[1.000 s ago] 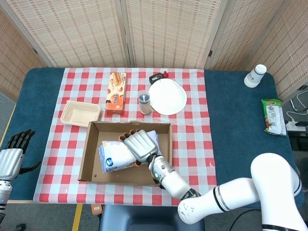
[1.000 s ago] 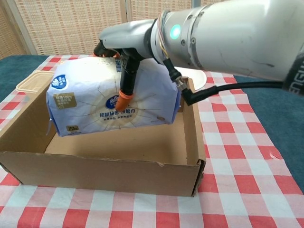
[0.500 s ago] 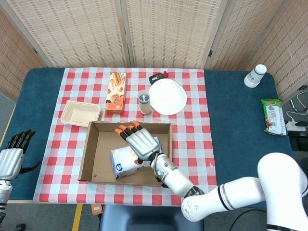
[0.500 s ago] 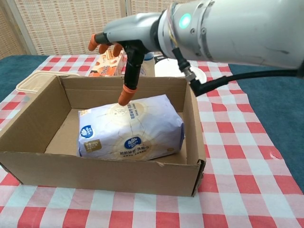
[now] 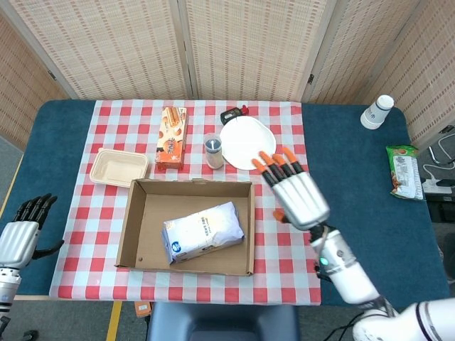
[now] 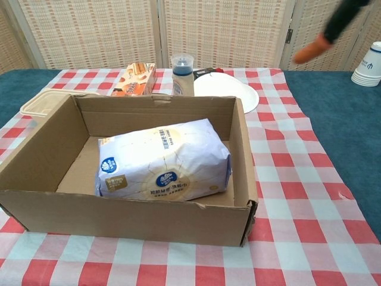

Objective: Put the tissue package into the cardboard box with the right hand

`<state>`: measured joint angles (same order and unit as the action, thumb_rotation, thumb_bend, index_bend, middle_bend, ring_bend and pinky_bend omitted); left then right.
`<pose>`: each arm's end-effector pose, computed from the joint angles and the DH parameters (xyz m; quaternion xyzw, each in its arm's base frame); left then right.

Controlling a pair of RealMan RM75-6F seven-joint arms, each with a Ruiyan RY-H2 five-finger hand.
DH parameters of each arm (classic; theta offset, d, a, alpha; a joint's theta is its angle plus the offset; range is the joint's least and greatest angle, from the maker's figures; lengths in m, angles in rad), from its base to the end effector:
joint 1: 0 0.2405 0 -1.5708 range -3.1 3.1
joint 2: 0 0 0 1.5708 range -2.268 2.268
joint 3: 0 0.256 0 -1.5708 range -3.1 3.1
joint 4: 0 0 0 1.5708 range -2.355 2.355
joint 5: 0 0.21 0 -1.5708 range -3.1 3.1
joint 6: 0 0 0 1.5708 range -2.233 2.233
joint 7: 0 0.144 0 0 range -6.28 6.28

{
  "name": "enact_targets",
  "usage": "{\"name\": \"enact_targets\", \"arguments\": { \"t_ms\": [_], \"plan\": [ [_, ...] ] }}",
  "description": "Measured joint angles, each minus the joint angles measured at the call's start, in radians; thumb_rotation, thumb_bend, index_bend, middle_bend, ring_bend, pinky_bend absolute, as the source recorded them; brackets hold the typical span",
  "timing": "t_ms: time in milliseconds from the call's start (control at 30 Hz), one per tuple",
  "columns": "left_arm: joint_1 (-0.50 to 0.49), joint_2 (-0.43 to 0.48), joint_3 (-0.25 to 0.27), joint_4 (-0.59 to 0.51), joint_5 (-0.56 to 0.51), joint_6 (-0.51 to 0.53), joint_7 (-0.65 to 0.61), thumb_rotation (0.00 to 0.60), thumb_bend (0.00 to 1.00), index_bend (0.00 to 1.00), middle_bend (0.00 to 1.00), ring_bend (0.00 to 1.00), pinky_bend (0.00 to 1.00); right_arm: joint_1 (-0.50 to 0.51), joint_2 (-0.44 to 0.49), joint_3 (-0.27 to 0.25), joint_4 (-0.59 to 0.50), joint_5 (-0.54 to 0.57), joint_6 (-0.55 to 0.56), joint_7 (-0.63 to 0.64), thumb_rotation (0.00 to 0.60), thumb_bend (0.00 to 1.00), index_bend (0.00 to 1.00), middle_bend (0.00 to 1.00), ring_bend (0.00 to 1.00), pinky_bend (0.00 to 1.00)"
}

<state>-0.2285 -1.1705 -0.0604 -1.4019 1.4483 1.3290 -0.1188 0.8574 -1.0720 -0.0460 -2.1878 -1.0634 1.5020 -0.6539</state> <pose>-0.3340 0.2346 0.1516 -0.6254 -0.3883 -0.3685 0.5677 -0.0900 -0.2803 0.1315 0.7199 -0.2489 0.4014 0.5086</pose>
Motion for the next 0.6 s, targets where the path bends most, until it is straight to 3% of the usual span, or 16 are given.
{"name": "enact_targets", "arguments": {
  "t_ms": [100, 233, 400, 600],
  "plan": [
    [-0.003, -0.007, 0.001, 0.000, -0.007, -0.011, 0.016, 0.600, 0.21, 0.00, 0.00, 0.00, 0.07, -0.155, 0.062, -0.070, 0.062, -0.109, 0.076, 0.131, 0.600, 0.00, 0.00, 0.00, 0.00, 0.00],
    [-0.006, -0.013, 0.000, 0.002, -0.014, -0.017, 0.032, 0.600, 0.21, 0.00, 0.00, 0.00, 0.07, -0.306, 0.107, -0.128, 0.205, -0.162, 0.144, 0.312, 0.600, 0.00, 0.00, 0.00, 0.00, 0.00],
    [-0.005, -0.017, 0.000, 0.000, -0.014, -0.014, 0.048, 0.600, 0.21, 0.00, 0.00, 0.00, 0.07, -0.446, 0.098, -0.155, 0.401, -0.203, 0.179, 0.451, 0.600, 0.00, 0.00, 0.00, 0.00, 0.00],
    [-0.004, -0.021, -0.002, 0.005, -0.018, -0.010, 0.058, 0.600, 0.21, 0.00, 0.00, 0.00, 0.07, -0.556, -0.006, -0.157, 0.592, -0.249, 0.178, 0.515, 0.600, 0.00, 0.00, 0.00, 0.00, 0.00]
  ]
}}
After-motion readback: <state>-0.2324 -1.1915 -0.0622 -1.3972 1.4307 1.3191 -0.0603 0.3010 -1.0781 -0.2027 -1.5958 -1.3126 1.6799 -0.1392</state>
